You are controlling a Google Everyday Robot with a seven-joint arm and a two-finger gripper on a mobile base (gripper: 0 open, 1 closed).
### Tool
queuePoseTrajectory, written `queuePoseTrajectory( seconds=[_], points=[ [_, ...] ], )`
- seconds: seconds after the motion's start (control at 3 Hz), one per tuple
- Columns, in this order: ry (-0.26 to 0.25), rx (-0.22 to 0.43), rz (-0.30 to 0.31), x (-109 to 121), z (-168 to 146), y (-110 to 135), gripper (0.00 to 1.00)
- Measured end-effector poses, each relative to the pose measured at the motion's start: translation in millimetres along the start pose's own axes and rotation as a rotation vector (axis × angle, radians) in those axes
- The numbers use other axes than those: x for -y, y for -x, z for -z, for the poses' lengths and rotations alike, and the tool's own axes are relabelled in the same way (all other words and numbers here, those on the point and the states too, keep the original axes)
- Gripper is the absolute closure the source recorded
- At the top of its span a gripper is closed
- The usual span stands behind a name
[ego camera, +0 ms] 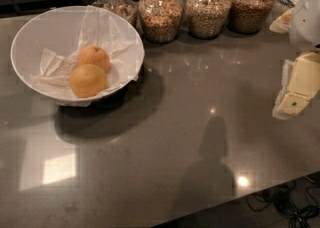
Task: Pick orange from white bowl
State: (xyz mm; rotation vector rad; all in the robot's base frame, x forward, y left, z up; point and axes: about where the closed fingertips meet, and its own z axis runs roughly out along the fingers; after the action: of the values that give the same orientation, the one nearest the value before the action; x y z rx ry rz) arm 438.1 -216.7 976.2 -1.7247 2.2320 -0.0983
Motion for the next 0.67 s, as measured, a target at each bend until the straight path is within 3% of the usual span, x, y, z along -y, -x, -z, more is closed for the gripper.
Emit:
queuePoseTrajectory(
  seconds=[0.67],
  points=[
    [-0.005,0.015,0.012,-0.4,-1.6,4.7,0.00]
  ],
)
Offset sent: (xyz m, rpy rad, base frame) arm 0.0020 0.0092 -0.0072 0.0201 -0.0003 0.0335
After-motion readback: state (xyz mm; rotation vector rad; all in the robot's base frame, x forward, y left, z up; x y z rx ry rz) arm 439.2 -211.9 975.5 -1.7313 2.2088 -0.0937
